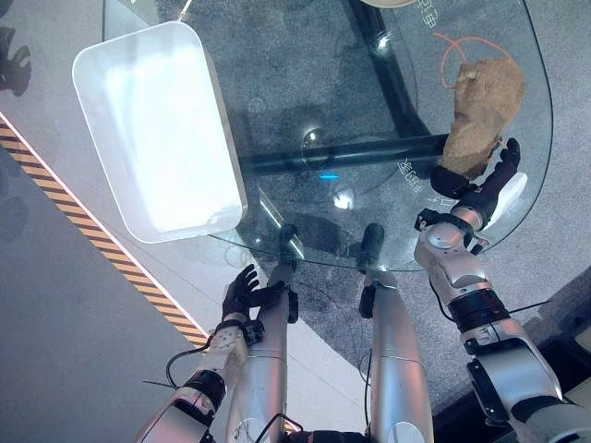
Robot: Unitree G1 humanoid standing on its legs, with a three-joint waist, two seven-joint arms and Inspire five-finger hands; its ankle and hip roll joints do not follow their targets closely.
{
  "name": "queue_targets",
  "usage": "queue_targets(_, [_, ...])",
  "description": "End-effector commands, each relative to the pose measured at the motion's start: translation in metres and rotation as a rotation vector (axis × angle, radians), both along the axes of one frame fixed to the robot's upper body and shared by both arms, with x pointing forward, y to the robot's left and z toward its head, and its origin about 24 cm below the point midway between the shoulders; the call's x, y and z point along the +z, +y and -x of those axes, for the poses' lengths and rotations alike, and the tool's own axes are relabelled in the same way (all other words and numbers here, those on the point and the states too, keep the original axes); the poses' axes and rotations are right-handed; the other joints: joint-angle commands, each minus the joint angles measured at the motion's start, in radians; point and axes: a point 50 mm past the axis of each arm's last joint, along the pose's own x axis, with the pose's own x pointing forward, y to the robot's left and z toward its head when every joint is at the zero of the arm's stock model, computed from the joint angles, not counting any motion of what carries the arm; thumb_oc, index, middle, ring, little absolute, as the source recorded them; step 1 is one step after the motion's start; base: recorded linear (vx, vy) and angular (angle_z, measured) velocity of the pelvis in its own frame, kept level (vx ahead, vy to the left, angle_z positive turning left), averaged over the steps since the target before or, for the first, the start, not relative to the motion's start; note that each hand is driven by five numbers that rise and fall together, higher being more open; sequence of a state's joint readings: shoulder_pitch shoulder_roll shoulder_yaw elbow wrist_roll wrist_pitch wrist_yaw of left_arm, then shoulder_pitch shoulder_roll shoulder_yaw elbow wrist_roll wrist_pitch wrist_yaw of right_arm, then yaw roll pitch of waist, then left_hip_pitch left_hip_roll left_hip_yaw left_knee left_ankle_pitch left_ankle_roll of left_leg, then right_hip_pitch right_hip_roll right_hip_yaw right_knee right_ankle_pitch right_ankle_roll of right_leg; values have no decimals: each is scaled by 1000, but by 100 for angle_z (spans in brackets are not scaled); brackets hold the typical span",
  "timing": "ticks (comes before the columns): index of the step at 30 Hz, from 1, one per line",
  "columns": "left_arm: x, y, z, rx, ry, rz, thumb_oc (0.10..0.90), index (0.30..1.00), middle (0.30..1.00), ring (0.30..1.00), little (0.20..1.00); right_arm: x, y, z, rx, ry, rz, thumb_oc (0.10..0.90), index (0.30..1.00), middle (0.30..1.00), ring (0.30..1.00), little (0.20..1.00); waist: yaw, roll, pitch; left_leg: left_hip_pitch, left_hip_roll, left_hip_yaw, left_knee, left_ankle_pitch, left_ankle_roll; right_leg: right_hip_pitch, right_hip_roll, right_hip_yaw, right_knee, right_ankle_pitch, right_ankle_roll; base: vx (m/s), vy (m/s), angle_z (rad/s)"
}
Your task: Wipe the table with a cloth and put it in the basket.
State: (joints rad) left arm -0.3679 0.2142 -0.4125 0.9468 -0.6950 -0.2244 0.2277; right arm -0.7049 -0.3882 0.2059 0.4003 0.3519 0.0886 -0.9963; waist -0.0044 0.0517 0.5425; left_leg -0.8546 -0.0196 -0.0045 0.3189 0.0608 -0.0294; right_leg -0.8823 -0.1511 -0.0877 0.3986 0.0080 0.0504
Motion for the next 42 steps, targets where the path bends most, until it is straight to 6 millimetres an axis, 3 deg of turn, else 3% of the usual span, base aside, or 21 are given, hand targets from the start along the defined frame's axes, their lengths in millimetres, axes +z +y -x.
queue_targets(1, [-44, -11, 57, 49, 180, 60, 800, 900, 900, 900, 900, 72, 7, 14, 49, -352, 103, 800, 900, 900, 900, 900, 4, 21, -23, -12, -13, 60, 62, -17, 57, 8, 61, 35, -55, 96, -20, 0, 0, 0])
queue_targets(6, [-45, -11, 61, 63, 180, 63, 800, 900, 900, 900, 900, 79, 12, 29, 52, -423, 146, 800, 900, 900, 900, 900, -7, 11, -23, -4, -6, 67, 65, -21, 58, 16, 64, 38, -48, 91, -18, 0, 0, 0])
queue_targets(13, [-44, -9, 60, 68, 178, 64, 800, 900, 900, 900, 900, 78, 9, 32, 39, -416, 154, 800, 900, 900, 900, 900, -12, 6, -23, 0, -2, 70, 72, -24, 58, 21, 64, 37, -42, 87, -18, 0, 0, 0])
queue_targets(24, [-45, -7, 60, 59, 181, 65, 800, 900, 900, 900, 900, 58, -12, 15, -135, -204, 147, 800, 900, 900, 900, 900, 1, 13, -23, -1, -3, 69, 74, -30, 60, 23, 55, 30, -45, 86, -18, 0, 0, 0])
queue_targets(30, [-43, -6, 57, 50, 171, 62, 800, 900, 900, 900, 900, 53, -17, 4, -108, -133, 93, 800, 900, 900, 900, 900, 11, 19, -23, 9, -7, 74, 55, -25, 59, 34, 55, 22, -58, 85, -19, 0, 0, 0])
queue_targets(42, [-43, -12, 55, 42, 180, 61, 800, 900, 900, 900, 900, 61, -3, 1, 21, -255, -115, 800, 900, 900, 900, 900, 16, 27, -23, 6, -15, 78, 41, -23, 61, 28, 53, 22, -74, 92, -19, 0, 0, 0])
